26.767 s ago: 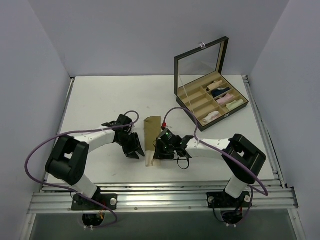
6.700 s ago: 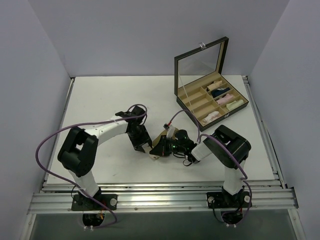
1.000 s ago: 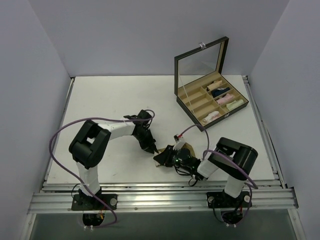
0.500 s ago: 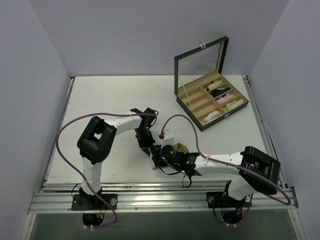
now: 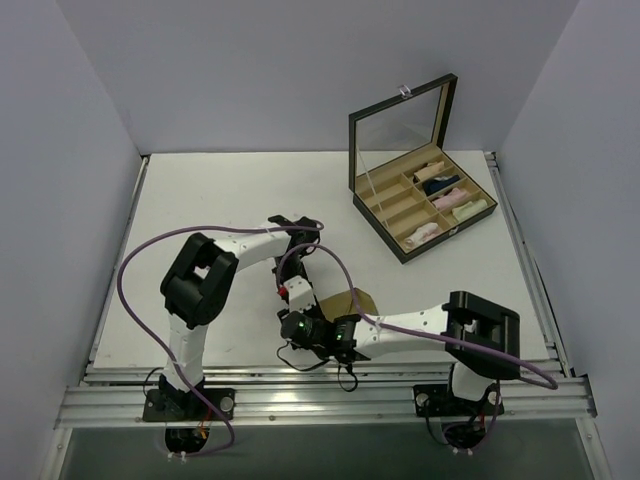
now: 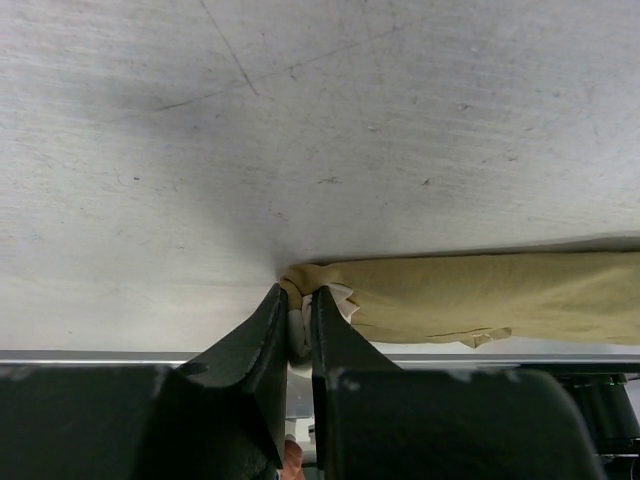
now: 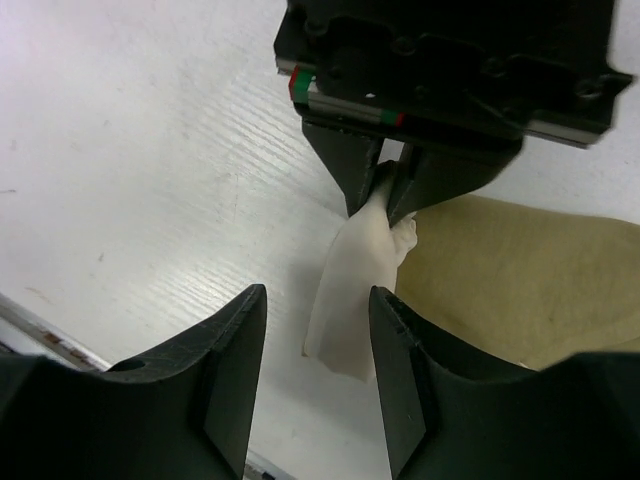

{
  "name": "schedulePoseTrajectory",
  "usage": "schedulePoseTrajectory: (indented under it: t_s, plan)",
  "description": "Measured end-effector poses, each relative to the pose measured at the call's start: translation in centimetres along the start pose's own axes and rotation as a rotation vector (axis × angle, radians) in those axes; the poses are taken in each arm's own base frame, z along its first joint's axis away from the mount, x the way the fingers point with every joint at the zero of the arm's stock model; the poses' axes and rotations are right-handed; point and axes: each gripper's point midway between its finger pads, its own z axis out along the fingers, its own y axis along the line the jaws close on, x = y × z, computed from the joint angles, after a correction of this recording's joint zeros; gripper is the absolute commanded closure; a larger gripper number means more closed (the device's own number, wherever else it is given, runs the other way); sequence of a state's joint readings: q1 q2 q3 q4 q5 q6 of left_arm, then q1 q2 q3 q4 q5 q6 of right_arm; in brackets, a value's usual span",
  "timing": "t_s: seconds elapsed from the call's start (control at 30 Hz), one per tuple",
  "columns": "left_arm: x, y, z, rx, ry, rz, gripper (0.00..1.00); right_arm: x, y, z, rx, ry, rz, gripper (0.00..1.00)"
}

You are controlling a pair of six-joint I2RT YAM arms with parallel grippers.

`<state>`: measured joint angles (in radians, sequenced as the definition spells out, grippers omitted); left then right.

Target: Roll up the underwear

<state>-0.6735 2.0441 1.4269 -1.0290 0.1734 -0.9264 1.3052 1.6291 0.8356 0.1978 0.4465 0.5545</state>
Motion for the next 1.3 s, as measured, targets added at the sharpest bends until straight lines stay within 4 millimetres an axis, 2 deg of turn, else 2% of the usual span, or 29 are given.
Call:
schedulePoseTrajectory:
  t_s: [0.13,0.27,0.5,0.6,0.63,0.73,0.77,0.87,0.93,0.97,1.1,1.2,1.3]
  plan:
    - [0.0,0.2,0.0,-0.008,-0.002,-0.001,0.98,1.5,0.1,1.4,0.053,0.038,-0.07,0.59]
    - [0.0,0.3,0.0,-0.013,-0.003,-0.001,0.98,2.0,0.1,2.3,0.114,0.057,-0.128,0.59]
    - [0.0,0.4,0.0,-0.019,-0.005,0.004,0.98,2.3,-0.2,2.3,0.167,0.057,-0.152,0.62]
    - [0.0,0.5,0.0,-0.021,-0.004,0.004,0.97,2.5,-0.5,2.3,0.182,0.06,-0.144,0.7]
    - [0.0,0.5,0.0,-0.022,-0.003,0.003,0.94,2.6,-0.6,2.3,0.187,0.06,-0.14,0.8]
    - [-0.1,0.7,0.0,-0.029,-0.003,-0.005,0.87,2.7,-1.1,2.2,0.207,0.054,-0.127,0.99]
    - [-0.1,0.8,-0.1,-0.029,-0.002,-0.014,0.81,2.7,-1.1,2.2,0.21,0.049,-0.118,1.0]
    - [-0.3,1.8,-0.3,-0.017,0.01,-0.063,0.71,2.6,-0.9,2.2,0.183,0.016,-0.055,1.0]
    - [-0.7,3.7,-0.7,-0.008,0.007,-0.128,0.66,2.8,-0.4,1.9,0.125,0.002,0.008,1.0]
    - [-1.1,4.7,-1.2,-0.002,-0.002,-0.163,0.63,3.0,-0.3,1.8,0.091,-0.006,0.048,1.0]
    - [-3.3,7.8,-3.9,0.044,-0.1,-0.267,0.61,3.5,-0.8,0.9,-0.049,-0.035,0.245,1.0]
    - [-3.6,7.7,-5.3,0.09,-0.158,-0.27,0.61,3.7,-0.9,0.7,-0.136,-0.05,0.373,1.0]
    - [-3.2,7.5,-5.0,0.116,-0.17,-0.262,0.6,3.6,-1.0,0.7,-0.198,-0.063,0.465,1.0]
